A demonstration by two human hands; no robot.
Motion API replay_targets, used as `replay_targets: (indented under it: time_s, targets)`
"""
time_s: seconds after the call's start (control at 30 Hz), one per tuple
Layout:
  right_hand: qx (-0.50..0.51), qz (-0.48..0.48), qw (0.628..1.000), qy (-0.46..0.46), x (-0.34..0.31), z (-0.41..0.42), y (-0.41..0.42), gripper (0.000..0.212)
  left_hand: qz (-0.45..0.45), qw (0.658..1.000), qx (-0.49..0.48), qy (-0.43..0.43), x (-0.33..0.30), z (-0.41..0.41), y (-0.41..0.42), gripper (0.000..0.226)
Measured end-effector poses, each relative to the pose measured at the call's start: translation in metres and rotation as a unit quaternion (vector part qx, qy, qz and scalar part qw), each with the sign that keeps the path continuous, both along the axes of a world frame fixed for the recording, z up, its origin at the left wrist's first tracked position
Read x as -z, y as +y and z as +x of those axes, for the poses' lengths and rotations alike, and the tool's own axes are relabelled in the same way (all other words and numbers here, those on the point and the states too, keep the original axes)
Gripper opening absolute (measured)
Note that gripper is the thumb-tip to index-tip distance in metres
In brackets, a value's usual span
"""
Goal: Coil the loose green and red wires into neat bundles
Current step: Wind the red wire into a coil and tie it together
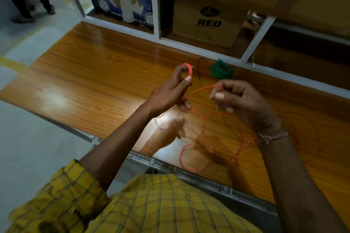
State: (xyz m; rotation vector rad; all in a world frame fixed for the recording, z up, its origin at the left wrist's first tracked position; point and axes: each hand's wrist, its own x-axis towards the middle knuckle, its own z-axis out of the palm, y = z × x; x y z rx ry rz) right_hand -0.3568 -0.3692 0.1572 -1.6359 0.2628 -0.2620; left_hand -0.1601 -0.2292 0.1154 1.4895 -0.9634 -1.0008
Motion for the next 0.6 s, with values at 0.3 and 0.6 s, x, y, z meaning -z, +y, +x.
replay_targets:
  time_s: [0.3, 0.6]
  targets:
    - [0.095, 0.221, 0.964, -0.114, -0.007, 0.063, -0.046, 0.036, 0.007, 0.961, 0.198, 0.194, 0.001, 0.042, 0.018, 0.040]
    - [0.197, 0.049, 0.976, 0.083, 0.057, 0.132, -0.029, 0.031, -0.067, 0.850, 0.307, 0.423, -0.008, 0.091, 0.026, 0.046]
